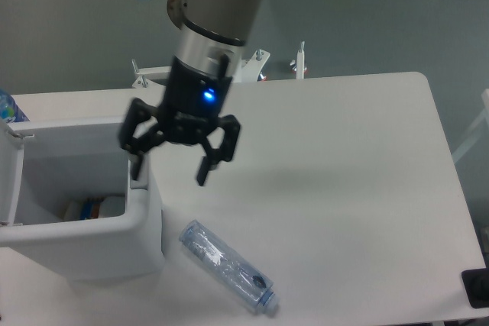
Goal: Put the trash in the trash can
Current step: 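Move the open gripper over the clear plastic water bottle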
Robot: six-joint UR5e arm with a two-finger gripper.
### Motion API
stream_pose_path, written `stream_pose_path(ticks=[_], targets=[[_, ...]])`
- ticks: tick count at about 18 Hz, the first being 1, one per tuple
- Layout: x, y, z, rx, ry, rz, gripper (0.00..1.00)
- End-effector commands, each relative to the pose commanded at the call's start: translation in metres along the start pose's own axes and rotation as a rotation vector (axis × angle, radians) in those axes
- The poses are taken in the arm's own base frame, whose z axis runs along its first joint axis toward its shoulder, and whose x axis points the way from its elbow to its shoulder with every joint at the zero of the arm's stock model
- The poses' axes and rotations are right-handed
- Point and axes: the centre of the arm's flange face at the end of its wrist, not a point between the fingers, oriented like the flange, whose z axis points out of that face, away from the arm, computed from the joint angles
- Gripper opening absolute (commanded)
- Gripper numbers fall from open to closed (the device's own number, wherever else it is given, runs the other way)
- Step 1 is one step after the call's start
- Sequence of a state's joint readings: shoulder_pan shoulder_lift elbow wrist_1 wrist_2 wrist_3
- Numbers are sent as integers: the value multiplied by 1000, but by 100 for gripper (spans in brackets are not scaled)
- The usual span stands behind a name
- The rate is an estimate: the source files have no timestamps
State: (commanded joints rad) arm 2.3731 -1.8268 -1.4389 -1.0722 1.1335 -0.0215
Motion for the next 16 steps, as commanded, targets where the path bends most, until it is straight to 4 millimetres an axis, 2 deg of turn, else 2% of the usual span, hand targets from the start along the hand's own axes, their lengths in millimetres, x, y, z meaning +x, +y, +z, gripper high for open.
stream_pose_path(ticks=[4, 7, 10, 13, 16], targets=[[-33, -7, 56, -104, -25, -51, 100], [-56, -12, 91, -149, -100, -65, 100], [-70, -22, 107, -161, -133, -74, 100], [-99, -27, 131, -185, -183, -96, 100], [-111, -27, 145, -207, -251, -95, 100]])
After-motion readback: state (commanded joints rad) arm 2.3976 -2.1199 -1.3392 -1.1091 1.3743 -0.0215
